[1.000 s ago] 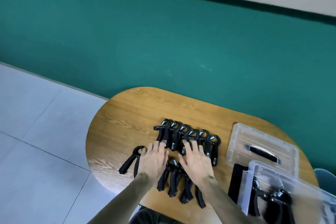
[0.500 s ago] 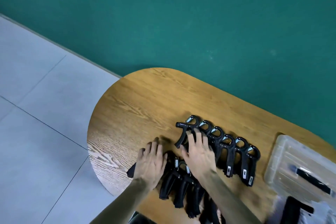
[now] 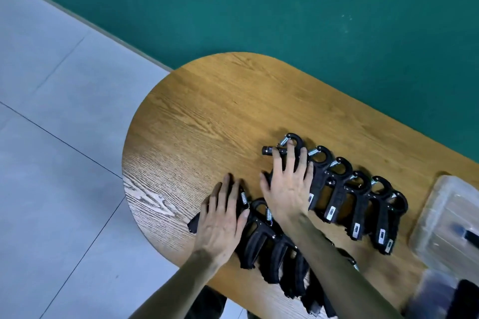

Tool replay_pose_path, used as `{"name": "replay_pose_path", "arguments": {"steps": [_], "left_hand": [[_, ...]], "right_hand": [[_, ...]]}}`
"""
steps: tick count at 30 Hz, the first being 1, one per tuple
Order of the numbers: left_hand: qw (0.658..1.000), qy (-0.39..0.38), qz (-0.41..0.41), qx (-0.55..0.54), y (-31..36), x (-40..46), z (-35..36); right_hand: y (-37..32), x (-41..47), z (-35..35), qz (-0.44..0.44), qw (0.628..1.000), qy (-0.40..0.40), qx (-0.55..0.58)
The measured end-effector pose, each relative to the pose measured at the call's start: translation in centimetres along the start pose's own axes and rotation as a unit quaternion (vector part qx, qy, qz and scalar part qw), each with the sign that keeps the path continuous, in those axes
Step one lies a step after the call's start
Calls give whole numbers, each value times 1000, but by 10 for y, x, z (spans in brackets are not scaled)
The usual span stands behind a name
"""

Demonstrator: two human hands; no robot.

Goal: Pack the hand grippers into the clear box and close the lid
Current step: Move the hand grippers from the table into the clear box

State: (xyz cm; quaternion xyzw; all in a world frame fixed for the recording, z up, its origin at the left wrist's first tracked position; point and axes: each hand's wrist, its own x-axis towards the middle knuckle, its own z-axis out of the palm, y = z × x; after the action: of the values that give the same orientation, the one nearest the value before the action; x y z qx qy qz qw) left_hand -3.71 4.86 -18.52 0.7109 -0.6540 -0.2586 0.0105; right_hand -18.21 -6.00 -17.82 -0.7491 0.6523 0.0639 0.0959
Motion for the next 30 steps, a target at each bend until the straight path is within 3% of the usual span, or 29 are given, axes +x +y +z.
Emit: {"name": "replay_pose_path", "arguments": {"steps": [15, 23, 30], "left_hand": [[999, 5, 38, 8, -13, -14, 6], [997, 33, 62, 26, -21, -9, 5], [999, 45, 22, 13, -15, -10, 6]], "right_hand": [[-17, 16, 4, 49, 997, -50, 16], [-17, 13, 3, 28, 998, -53, 6], [-10, -4, -2, 6, 999, -51, -8]]}}
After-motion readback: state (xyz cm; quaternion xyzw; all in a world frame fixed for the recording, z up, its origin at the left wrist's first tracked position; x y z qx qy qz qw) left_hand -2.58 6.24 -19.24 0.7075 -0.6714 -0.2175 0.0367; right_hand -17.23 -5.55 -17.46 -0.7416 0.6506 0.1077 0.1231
